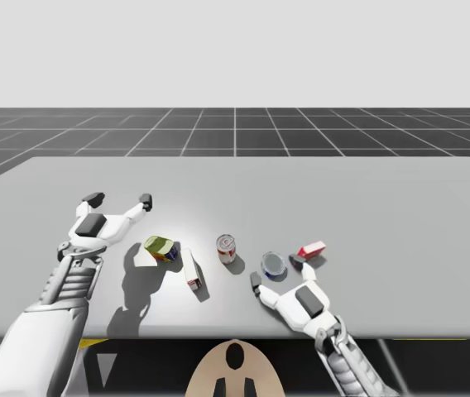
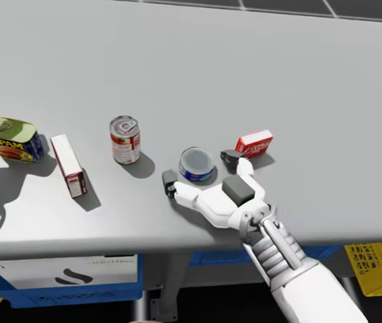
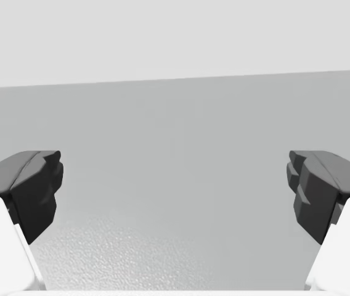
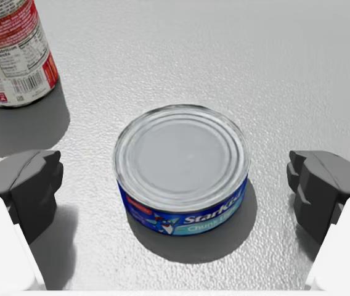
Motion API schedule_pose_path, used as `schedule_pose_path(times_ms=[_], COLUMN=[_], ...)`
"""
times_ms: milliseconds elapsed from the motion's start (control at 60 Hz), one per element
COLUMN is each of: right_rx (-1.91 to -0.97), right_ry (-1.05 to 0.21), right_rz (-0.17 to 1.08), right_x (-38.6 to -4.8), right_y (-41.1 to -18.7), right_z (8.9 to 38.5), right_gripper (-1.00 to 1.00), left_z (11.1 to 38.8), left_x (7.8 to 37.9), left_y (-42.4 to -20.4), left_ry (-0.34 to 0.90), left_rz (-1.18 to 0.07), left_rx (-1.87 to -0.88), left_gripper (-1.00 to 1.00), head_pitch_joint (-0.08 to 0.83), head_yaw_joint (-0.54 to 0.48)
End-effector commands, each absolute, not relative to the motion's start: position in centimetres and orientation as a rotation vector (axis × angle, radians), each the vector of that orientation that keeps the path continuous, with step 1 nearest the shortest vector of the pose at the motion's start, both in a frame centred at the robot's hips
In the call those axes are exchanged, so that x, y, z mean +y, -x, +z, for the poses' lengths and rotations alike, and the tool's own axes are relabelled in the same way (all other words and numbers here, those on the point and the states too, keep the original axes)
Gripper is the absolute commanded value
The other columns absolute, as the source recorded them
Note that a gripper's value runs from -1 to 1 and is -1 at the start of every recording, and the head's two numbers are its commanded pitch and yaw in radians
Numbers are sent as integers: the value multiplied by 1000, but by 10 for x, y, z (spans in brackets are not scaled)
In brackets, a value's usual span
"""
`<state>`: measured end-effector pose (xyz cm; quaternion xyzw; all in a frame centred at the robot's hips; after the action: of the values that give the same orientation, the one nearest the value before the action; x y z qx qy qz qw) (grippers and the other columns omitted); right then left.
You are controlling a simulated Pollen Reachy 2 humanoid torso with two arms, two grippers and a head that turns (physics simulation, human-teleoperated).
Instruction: Grasp the tuna can and hold it up.
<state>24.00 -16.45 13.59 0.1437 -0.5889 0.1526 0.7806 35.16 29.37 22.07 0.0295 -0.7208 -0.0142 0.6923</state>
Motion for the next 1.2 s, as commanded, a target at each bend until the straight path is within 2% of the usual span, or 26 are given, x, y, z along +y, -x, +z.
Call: schedule_pose_path(times_ms=[17, 233, 483, 567, 583, 617, 633, 667, 883, 1200], right_rx=[-1267, -1238, -1244, -1213, -1201, -1202, -1196, -1199, -1190, -1183], right_ry=[-302, -284, -277, -322, -337, -337, -333, -335, -333, -340], right_rz=[315, 342, 366, 405, 411, 400, 392, 396, 382, 376], right_x=[-149, -144, -143, -144, -145, -145, -146, -146, -150, -151], right_y=[-255, -266, -274, -272, -269, -269, -267, -267, -265, -263], right_z=[135, 128, 133, 132, 131, 131, 131, 130, 128, 126], right_gripper=[-1000, -1000, -1000, -1000, -613, -209, 806, 962, 1000, 1000], left_z=[221, 222, 223, 223, 223, 223, 223, 223, 223, 221], left_x=[294, 294, 295, 295, 295, 295, 295, 295, 294, 293], left_y=[-351, -351, -351, -351, -351, -351, -351, -351, -350, -350], left_ry=[-66, -68, -69, -69, -69, -70, -70, -70, -72, -80], left_rz=[-28, -27, -25, -24, -25, -25, -25, -25, -26, -31], left_rx=[-1613, -1617, -1618, -1618, -1618, -1618, -1619, -1619, -1619, -1618], left_gripper=[-1000, -1000, -1000, -1000, -1000, -1000, -1000, -1000, -1000, -1000], head_pitch_joint=[761, 762, 762, 761, 761, 761, 760, 760, 735, 465], head_yaw_joint=[-156, -151, -150, -151, -151, -152, -152, -153, -152, -156])
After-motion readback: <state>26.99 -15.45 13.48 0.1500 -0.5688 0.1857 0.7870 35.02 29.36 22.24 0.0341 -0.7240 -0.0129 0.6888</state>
